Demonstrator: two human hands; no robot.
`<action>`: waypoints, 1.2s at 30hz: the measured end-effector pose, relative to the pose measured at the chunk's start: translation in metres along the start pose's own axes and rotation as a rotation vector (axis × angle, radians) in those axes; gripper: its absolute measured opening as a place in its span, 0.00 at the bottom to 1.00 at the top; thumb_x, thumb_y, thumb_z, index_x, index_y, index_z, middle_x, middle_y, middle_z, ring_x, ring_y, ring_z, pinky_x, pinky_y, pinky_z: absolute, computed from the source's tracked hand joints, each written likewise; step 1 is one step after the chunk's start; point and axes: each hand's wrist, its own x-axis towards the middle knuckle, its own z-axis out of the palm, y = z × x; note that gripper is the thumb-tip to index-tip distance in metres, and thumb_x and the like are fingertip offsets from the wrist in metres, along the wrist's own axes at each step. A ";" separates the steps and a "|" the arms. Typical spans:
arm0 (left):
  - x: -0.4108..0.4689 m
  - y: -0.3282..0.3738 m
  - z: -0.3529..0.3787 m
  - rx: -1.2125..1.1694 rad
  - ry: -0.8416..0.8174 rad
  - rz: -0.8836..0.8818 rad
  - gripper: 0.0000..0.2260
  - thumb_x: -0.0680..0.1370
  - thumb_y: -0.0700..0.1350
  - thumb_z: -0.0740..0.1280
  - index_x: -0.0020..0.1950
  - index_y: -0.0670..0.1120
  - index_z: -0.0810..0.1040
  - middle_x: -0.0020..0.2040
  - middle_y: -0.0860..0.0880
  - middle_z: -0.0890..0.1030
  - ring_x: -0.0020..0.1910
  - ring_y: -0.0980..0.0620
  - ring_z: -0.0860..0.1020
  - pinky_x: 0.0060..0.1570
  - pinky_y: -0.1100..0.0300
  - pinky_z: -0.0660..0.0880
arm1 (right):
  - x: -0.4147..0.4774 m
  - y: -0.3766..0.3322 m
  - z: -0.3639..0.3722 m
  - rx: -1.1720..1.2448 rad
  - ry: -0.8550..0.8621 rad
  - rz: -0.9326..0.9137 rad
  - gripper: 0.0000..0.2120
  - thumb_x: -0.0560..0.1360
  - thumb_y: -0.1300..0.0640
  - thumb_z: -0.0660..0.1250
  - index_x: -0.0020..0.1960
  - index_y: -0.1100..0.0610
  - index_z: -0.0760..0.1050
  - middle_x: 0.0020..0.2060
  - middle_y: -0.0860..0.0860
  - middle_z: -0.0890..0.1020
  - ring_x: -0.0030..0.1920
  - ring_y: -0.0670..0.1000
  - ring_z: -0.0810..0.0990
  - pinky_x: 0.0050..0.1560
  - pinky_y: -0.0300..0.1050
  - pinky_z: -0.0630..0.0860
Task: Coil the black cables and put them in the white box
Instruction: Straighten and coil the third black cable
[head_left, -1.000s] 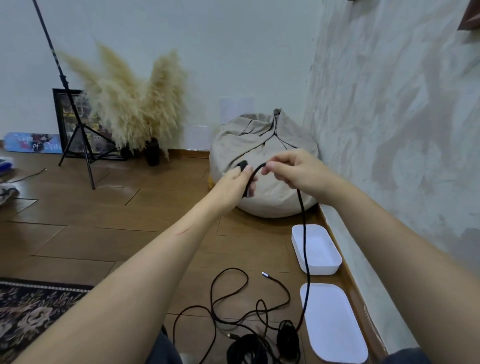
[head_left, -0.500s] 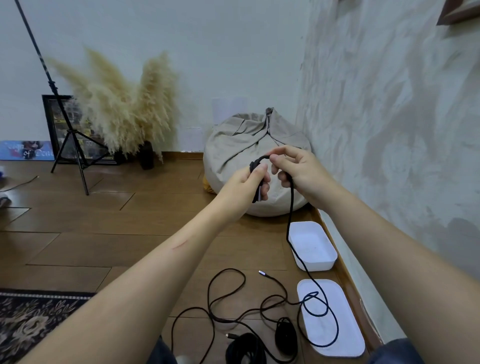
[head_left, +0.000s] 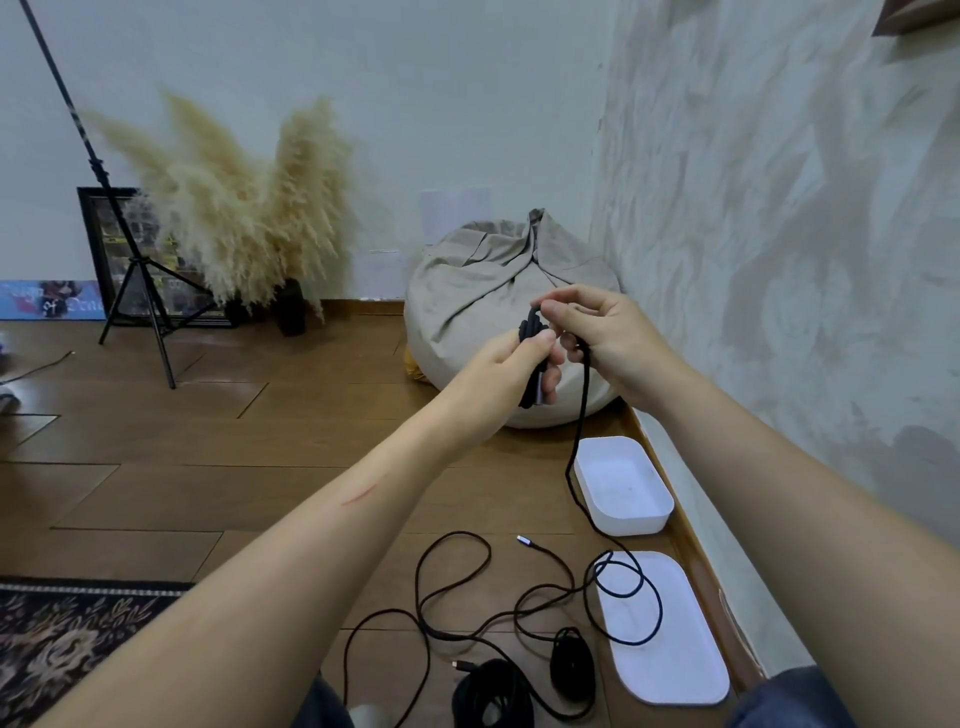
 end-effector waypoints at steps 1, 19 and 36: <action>0.000 0.000 0.001 -0.006 0.002 -0.006 0.13 0.87 0.46 0.54 0.51 0.41 0.74 0.36 0.49 0.74 0.38 0.53 0.75 0.47 0.59 0.73 | 0.000 0.000 0.000 0.001 -0.005 0.002 0.05 0.79 0.55 0.70 0.47 0.48 0.85 0.38 0.53 0.78 0.37 0.51 0.70 0.44 0.50 0.69; 0.024 -0.021 -0.037 0.179 0.454 0.102 0.11 0.86 0.47 0.57 0.49 0.42 0.73 0.41 0.48 0.77 0.41 0.55 0.74 0.48 0.58 0.72 | -0.017 0.003 0.043 -0.515 -0.514 0.134 0.12 0.84 0.56 0.60 0.57 0.63 0.78 0.31 0.50 0.74 0.27 0.46 0.70 0.31 0.41 0.69; 0.016 -0.021 -0.007 -0.220 0.111 -0.103 0.22 0.88 0.53 0.51 0.49 0.41 0.77 0.34 0.49 0.76 0.32 0.52 0.76 0.49 0.51 0.75 | -0.006 -0.032 0.004 -0.349 -0.182 0.003 0.14 0.76 0.53 0.74 0.42 0.64 0.79 0.26 0.46 0.74 0.27 0.42 0.67 0.30 0.34 0.63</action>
